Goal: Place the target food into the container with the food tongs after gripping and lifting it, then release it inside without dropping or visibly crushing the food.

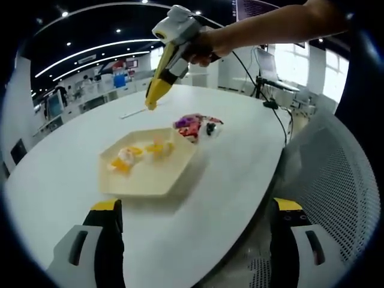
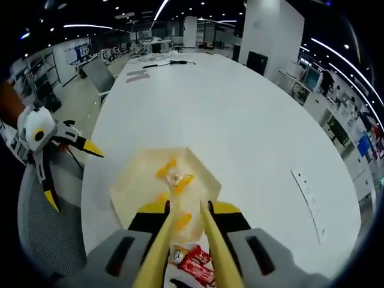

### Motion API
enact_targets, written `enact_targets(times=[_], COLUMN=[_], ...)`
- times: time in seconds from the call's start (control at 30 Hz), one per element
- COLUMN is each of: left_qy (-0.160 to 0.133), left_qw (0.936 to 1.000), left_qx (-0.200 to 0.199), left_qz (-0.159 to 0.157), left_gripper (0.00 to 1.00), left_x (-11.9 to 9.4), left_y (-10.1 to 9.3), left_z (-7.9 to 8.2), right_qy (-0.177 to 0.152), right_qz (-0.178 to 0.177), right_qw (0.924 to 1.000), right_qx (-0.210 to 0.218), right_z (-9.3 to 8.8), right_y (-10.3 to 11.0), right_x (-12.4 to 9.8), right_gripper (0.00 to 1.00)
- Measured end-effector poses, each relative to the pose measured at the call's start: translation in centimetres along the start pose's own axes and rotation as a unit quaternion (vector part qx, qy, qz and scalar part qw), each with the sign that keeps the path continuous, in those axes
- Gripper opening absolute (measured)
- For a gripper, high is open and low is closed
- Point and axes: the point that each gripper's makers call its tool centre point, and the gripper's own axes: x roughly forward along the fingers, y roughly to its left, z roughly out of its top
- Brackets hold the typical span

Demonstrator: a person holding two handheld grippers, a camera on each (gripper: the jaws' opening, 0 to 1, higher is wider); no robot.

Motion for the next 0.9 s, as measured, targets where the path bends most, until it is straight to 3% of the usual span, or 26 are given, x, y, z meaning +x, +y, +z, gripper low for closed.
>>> enact_targets(times=[0.53,0.9], left_qy=[0.004,0.005], left_qw=[1.0,1.0], left_qx=[-0.001,-0.002], left_qz=[-0.001,-0.003], left_gripper=[0.99,0.99], left_x=[0.0,0.1], left_y=[0.0,-0.1], left_z=[-0.2,-0.3], right_qy=[-0.018,-0.018], right_qz=[-0.006,-0.008], right_qw=[0.9996,0.9992], right_qx=[-0.021,-0.034], right_z=[0.0,-1.8], right_y=[-0.5,-0.8], right_x=[-2.0,-4.4], right_gripper=[0.25,0.25])
